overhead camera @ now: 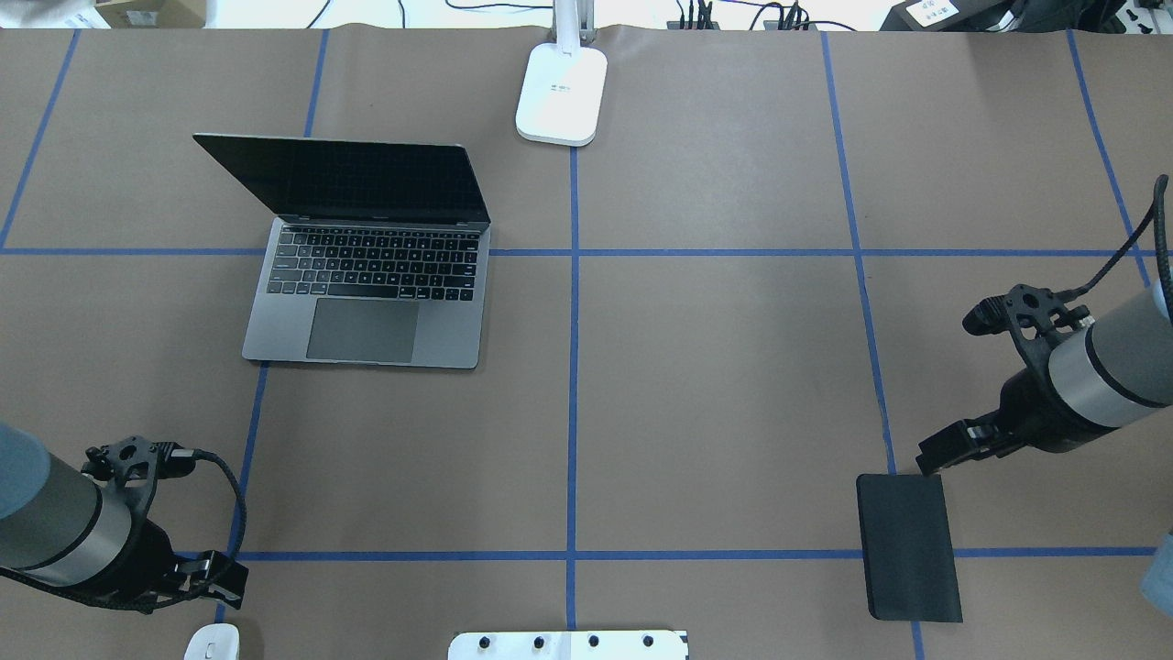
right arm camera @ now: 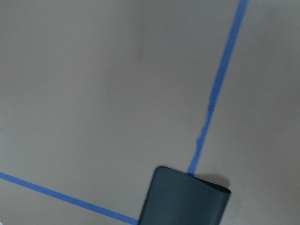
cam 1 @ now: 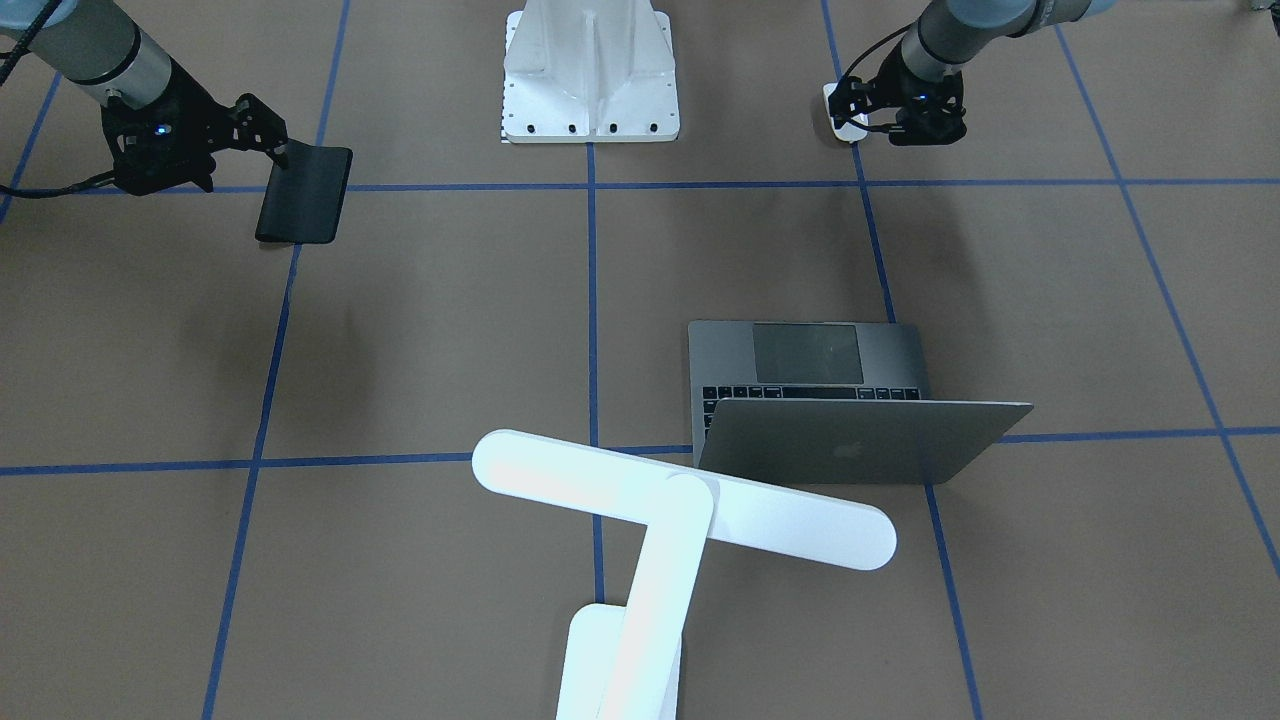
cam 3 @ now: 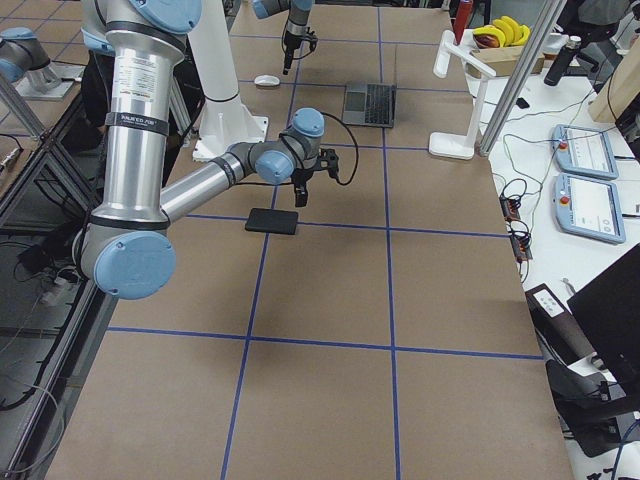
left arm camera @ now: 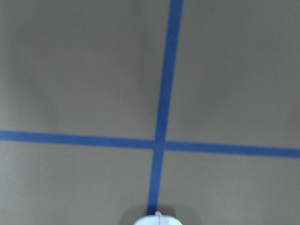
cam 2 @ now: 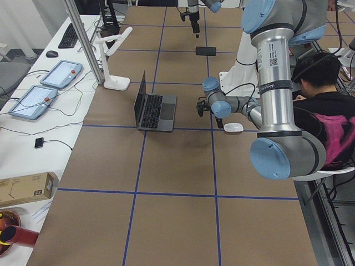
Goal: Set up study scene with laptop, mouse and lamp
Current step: 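Grasp the black mousepad edge with the right gripper while the left gripper hovers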
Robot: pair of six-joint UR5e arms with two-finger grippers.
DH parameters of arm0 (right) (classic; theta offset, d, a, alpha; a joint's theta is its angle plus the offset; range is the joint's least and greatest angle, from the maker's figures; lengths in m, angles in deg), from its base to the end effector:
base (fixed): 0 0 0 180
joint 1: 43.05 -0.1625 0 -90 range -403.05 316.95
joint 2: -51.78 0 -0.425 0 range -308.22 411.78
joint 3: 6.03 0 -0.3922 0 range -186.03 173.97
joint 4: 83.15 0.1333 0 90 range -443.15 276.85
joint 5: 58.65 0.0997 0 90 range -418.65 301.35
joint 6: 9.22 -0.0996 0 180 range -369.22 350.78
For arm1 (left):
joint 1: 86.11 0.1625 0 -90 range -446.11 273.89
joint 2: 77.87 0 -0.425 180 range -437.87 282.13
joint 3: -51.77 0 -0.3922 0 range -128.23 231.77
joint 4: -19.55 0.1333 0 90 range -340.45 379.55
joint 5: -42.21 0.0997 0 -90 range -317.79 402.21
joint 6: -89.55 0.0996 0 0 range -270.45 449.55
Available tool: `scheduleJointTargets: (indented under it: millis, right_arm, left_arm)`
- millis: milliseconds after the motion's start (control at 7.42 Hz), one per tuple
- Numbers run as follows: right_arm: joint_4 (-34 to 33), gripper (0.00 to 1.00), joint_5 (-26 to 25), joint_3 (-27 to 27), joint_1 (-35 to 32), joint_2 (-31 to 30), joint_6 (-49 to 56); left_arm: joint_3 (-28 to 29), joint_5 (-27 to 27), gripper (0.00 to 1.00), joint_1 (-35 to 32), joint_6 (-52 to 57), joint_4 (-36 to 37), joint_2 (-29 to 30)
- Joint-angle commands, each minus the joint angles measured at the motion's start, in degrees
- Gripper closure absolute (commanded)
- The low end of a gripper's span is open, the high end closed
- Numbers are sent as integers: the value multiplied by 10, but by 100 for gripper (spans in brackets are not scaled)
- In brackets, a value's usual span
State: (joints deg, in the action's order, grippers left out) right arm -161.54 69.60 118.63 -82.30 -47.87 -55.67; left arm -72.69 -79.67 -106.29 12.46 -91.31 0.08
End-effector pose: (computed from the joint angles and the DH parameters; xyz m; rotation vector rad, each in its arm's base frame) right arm -0.2728 -0.3154 0.4190 -0.0768 -0.8888 -0.2832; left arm 0.3518 -0.2153 0.4219 -0.2977 0.8542 0.0919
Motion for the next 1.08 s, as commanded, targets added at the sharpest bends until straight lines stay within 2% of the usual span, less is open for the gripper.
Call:
scheduleJointTargets:
  millis: [0, 269, 404, 539, 943]
  right_arm:
    - [1, 1, -2, -24, 34, -13, -2]
    - [2, 3, -4, -38, 60, -15, 1]
    - [29, 4, -4, -63, 72, -13, 10]
    - [88, 3, 2, -97, 75, -14, 10]
    - [91, 3, -4, -107, 116, -12, 1]
  left_arm:
    - [-14, 0, 1, 8, 5, -1, 2]
    - [-20, 0, 1, 3, 7, 0, 4]
    - [-21, 1, 1, 1, 9, 0, 4]
    - [-21, 1, 1, 0, 9, 0, 4]
    - [-24, 2, 2, -2, 9, 0, 4]
